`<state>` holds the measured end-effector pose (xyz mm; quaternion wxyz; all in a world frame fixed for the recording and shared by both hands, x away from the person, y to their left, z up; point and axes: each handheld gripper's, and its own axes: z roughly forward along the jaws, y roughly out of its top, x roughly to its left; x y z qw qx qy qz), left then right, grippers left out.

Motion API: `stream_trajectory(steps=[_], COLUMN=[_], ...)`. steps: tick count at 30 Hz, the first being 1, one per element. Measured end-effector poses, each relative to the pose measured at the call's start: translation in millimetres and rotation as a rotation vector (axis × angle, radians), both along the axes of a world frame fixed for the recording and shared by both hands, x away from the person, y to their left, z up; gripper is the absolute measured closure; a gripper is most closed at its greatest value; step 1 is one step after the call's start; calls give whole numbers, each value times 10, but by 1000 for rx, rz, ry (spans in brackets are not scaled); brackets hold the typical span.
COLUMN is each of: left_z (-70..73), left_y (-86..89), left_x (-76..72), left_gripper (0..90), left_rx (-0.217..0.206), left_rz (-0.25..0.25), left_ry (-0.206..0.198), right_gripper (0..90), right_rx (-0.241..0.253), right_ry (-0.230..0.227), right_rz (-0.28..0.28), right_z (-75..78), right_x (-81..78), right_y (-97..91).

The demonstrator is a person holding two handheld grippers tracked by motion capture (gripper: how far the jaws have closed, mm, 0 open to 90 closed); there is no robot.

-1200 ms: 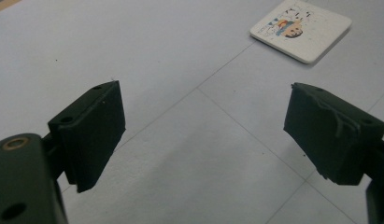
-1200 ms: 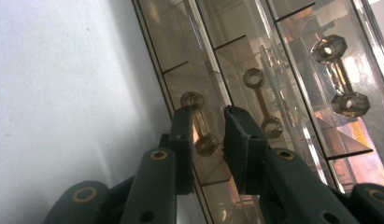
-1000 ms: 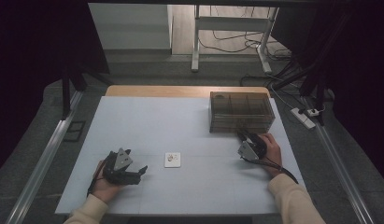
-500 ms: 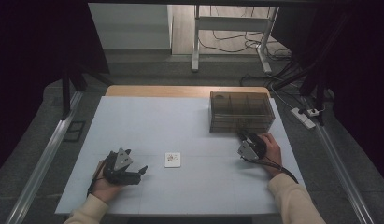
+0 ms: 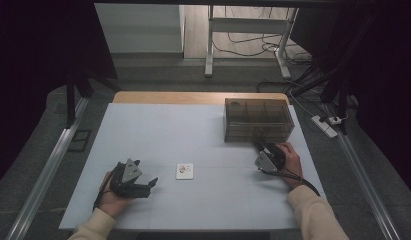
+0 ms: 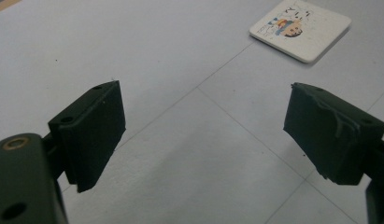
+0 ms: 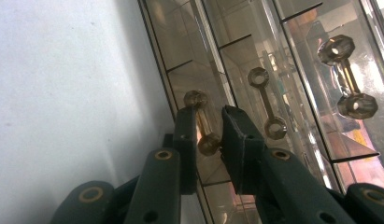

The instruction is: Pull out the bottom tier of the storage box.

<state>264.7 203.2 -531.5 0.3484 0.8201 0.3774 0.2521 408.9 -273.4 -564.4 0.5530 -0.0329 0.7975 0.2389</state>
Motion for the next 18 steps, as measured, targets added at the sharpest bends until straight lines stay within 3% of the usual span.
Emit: stream_trajectory(steps=[9,18], left_z=[0,1], left_y=[2,3], left_x=[-4,-6], left_gripper=[126,126], left_rx=[1,1], left_rz=[1,1], left_ry=[-1,-2], right_gripper=[758,784], right_rx=[4,-11], right_ry=[0,-29], right_rz=[4,20], right_z=[-8,-22], right_x=[-3,-19], right_y=[-12,-6])
